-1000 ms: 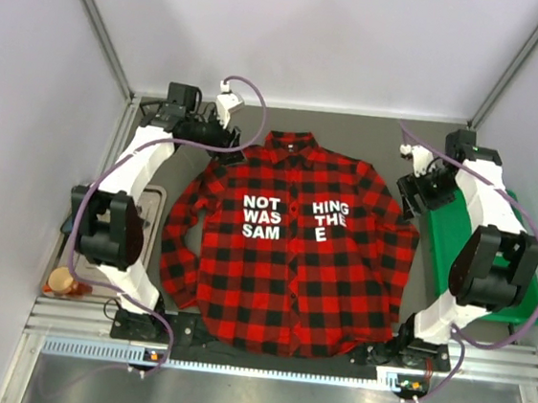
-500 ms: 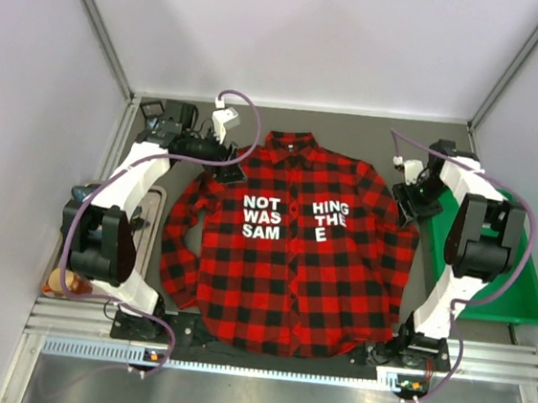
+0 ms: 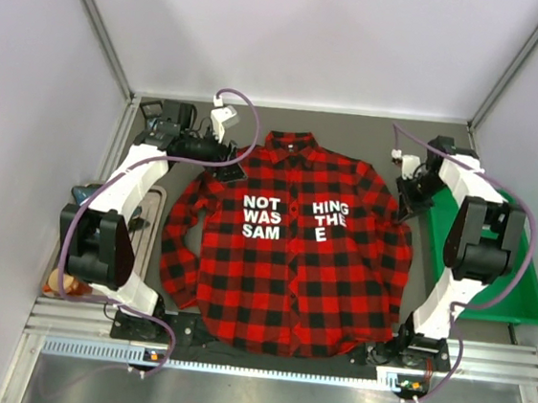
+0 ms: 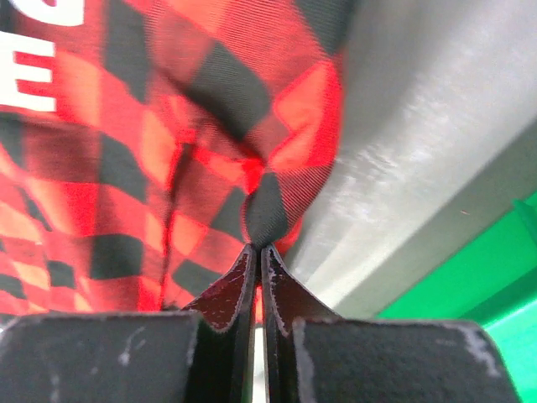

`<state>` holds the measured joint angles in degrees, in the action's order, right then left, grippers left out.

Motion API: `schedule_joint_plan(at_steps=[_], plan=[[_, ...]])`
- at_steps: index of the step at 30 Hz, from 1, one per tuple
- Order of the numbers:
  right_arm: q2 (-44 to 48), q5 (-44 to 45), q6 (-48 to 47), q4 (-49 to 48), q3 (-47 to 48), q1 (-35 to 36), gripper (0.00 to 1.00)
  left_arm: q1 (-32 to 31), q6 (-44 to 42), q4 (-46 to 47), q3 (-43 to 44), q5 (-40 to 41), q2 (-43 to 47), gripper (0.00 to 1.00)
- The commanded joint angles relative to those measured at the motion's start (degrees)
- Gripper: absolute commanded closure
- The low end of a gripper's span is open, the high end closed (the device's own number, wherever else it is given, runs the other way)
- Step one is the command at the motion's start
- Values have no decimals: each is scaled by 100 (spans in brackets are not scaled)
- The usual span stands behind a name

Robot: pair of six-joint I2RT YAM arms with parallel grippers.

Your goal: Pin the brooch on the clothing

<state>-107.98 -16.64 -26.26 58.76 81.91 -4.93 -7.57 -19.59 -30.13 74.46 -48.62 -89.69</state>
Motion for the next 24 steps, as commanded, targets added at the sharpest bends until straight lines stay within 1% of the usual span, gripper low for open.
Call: schedule_joint_plan(at_steps=[1,2,4,6,8,9,12,14,15,16,17,18,19,21,22,23,24], plan=[[953,-795,279,83,106,605,100,10,43,218,-71,-121,320,25],[998,-823,323,65,71,999,100,10,87,244,-89,-121,347,25],[1034,-954,586,21,1,1361,100,10,114,245,-133,-86,356,25],[876,-1077,884,-75,-26,1923,100,10,158,245,-168,-78,365,25],[509,-1122,1017,-119,27,2284,100,10,175,244,-221,-60,391,25],[393,-1165,1113,-163,96,2634,100,10,175,218,-238,-34,400,25],[16,-1332,1246,-199,325,3084,99,10,131,166,-300,37,444,25],[40,-1595,1229,-199,404,3182,89,10,114,165,-326,63,470,25],[189,-1709,1185,-190,387,3182,81,10,122,174,-344,63,479,25],[286,-1676,1150,-146,370,3174,70,10,140,174,-344,55,479,25],[435,-1649,1036,-59,300,3165,63,10,149,183,-344,37,453,25],[723,-1623,792,20,247,3130,60,10,158,192,-335,19,452,25],[918,-1562,694,221,186,2999,49,10,166,192,-327,11,444,25],[1208,-1579,300,512,27,2718,39,10,175,192,-300,-25,426,25],[1514,-1553,149,905,-34,2377,33,10,158,209,-300,-25,435,25],[1630,-1535,-44,1100,-165,2200,31,10,158,209,-291,-16,435,25],[1762,-1457,-533,1311,-262,2033,30,10,158,218,-300,-42,435,25]])
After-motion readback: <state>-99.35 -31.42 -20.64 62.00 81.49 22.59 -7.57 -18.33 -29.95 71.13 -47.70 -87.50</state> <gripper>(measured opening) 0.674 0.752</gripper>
